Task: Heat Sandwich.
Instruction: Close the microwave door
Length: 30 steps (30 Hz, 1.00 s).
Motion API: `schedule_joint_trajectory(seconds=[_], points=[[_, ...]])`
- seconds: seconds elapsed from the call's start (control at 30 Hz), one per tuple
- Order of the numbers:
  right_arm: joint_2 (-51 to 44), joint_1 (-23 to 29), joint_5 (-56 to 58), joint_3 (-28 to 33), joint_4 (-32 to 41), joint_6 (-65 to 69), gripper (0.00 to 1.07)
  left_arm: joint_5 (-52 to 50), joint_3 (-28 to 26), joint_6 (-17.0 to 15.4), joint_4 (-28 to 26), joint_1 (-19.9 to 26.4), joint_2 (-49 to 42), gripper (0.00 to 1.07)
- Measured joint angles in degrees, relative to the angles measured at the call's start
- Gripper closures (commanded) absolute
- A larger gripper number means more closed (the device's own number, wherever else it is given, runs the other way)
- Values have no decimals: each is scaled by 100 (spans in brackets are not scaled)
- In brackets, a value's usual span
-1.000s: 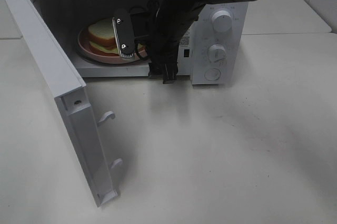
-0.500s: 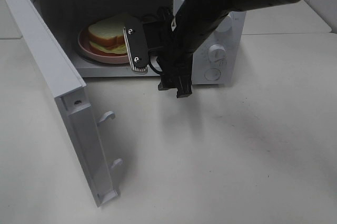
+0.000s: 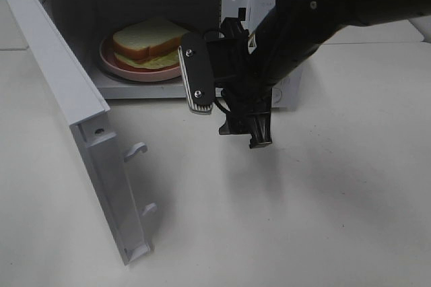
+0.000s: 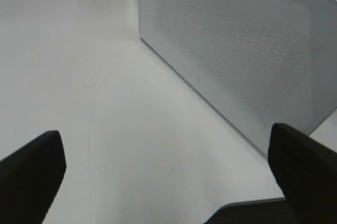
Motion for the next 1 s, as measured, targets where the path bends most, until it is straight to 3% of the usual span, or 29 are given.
schedule_joint_trajectory(seconds=[0.53, 1.0], points=[[-1112, 40, -17, 1341, 46, 1558, 31, 0, 0, 0, 0, 0, 0, 9], [-2452, 40, 476, 2154, 46, 4389, 31, 0, 0, 0, 0, 0, 0, 9]])
